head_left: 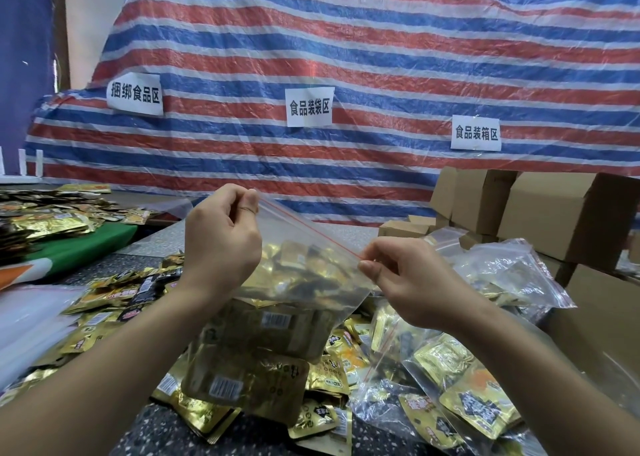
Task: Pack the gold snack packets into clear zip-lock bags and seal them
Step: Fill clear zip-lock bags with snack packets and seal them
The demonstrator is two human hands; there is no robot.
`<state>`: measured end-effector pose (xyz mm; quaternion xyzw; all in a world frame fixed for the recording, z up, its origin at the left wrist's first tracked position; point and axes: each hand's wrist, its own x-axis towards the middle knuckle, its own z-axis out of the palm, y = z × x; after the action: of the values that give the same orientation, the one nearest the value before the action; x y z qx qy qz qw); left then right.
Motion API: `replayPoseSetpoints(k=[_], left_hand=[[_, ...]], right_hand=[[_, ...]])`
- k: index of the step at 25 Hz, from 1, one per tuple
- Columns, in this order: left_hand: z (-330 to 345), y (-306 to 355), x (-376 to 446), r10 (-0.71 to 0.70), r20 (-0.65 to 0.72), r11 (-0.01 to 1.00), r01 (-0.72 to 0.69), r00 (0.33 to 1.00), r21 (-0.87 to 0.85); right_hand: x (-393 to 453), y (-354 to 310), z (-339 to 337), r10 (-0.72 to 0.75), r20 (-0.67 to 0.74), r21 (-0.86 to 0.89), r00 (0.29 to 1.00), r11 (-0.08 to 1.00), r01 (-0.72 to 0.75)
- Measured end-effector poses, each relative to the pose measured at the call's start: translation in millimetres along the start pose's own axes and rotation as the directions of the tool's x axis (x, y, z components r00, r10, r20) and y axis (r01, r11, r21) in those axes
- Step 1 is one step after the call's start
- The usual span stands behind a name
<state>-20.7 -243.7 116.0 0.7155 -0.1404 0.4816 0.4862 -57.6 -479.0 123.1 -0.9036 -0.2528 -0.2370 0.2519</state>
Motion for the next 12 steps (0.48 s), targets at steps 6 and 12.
replayPoseSetpoints(k=[6,12], left_hand=[[2.2,-0.8,-2.5,-0.036,0.054,0.998,0.038,0.998,-0.046],[6.3,0.1,1.4,-0.087,0.147,0.98,0.111,0.985,-0.166]], right_hand=[[0.7,6.4,0.7,-0.001,0.043,-0.003,0.999,1.0,0.002],[7.2,0.2,10.1,-0.003,0.055,-0.048,0.998,0.999,0.005]])
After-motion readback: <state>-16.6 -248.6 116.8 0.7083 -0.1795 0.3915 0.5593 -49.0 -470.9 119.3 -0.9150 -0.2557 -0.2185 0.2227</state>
